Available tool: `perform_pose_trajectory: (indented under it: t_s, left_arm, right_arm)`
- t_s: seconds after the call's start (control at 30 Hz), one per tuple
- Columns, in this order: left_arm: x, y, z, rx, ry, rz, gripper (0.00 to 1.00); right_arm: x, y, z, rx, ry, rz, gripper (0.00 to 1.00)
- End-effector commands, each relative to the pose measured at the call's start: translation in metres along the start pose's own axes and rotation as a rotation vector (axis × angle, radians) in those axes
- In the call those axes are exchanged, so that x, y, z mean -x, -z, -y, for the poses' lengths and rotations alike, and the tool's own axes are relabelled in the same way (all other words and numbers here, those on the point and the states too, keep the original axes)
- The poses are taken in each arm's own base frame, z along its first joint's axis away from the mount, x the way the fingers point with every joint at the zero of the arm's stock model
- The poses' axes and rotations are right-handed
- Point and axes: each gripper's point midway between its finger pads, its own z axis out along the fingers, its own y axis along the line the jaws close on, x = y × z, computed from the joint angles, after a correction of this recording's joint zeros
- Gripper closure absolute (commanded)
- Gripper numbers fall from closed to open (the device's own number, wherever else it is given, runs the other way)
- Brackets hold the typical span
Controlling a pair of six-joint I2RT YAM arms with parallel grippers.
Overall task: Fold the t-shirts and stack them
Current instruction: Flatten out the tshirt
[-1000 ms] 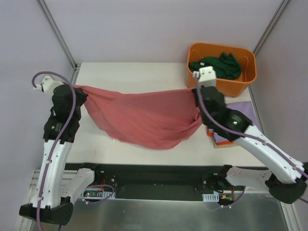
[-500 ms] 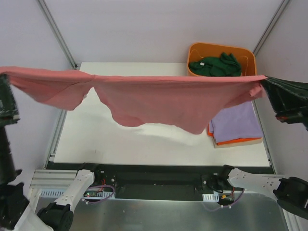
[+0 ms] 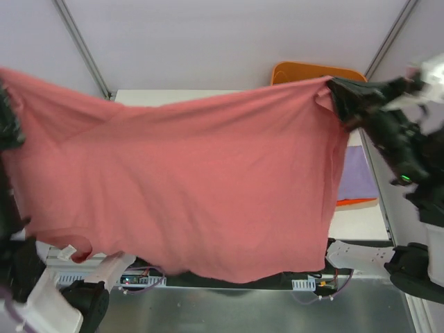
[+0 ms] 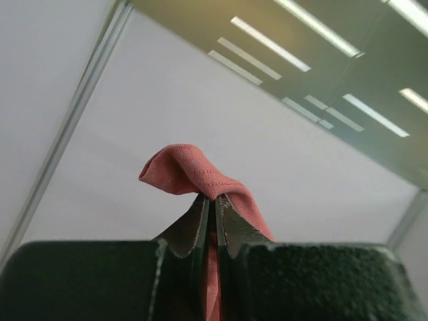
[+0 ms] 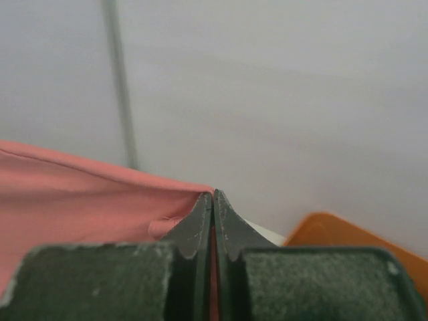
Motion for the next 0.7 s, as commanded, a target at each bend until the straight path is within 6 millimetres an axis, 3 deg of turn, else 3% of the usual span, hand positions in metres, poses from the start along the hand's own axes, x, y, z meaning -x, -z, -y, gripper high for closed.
perform_pose_trajectory:
  t_s: [0.0,0.1,0.13,0.17,0.2,0.23,0.27,0.33,0.37,0.4,0.53,0.6,0.67]
  left_arm:
    - [-0.149,-0.089,-0.104,0.311,-0.199,-0.234,1.00]
    - [-0.248,-0.105,-0.177,0.479,-0.339,-0.392,1.00]
    - [-0.276,-0.107,-0.200,0.524,-0.389,-0.436,1.00]
    - [-0.318,-0.109,-0.227,0.562,-0.443,-0.508,1.00]
    - [-0.346,-0.106,-0.243,0.578,-0.486,-0.572,1.00]
    - [-0.377,-0.104,-0.261,0.586,-0.530,-0.645,0.93]
    - [-0.412,-0.099,-0.280,0.589,-0.576,-0.729,0.76]
    - [-0.469,-0.079,-0.318,0.638,-0.644,-0.895,0.09]
    - [-0.486,-0.071,-0.328,0.654,-0.661,-0.953,0.01]
    - [-0.497,-0.063,-0.335,0.673,-0.675,-1.003,0.01]
    - [-0.500,-0.042,-0.342,0.724,-0.668,-1.052,0.01]
    - [-0.497,-0.027,-0.336,0.716,-0.631,-1.071,0.01]
    - [-0.490,-0.009,-0.333,0.738,-0.593,-1.077,0.01]
  right_arm:
    - [-0.083,-0.071,0.059,-0.442,0.195,-0.196,1.00]
    - [-0.176,-0.111,0.074,-0.506,0.204,-0.379,1.00]
    - [-0.214,-0.124,0.077,-0.502,0.202,-0.446,1.00]
    - [-0.252,-0.136,0.078,-0.486,0.202,-0.508,1.00]
    - [-0.281,-0.147,0.075,-0.470,0.200,-0.546,0.98]
    - [-0.315,-0.155,0.076,-0.474,0.220,-0.604,0.94]
    - [-0.336,-0.162,0.081,-0.496,0.238,-0.638,0.88]
    - [-0.374,-0.177,0.092,-0.536,0.261,-0.712,0.72]
    - [-0.386,-0.180,0.093,-0.537,0.270,-0.763,0.49]
    - [-0.393,-0.185,0.093,-0.537,0.277,-0.797,0.36]
    - [-0.408,-0.180,0.088,-0.507,0.279,-0.883,0.14]
    - [-0.403,-0.171,0.078,-0.473,0.210,-0.863,0.04]
    - [-0.416,-0.152,0.061,-0.419,0.117,-0.880,0.00]
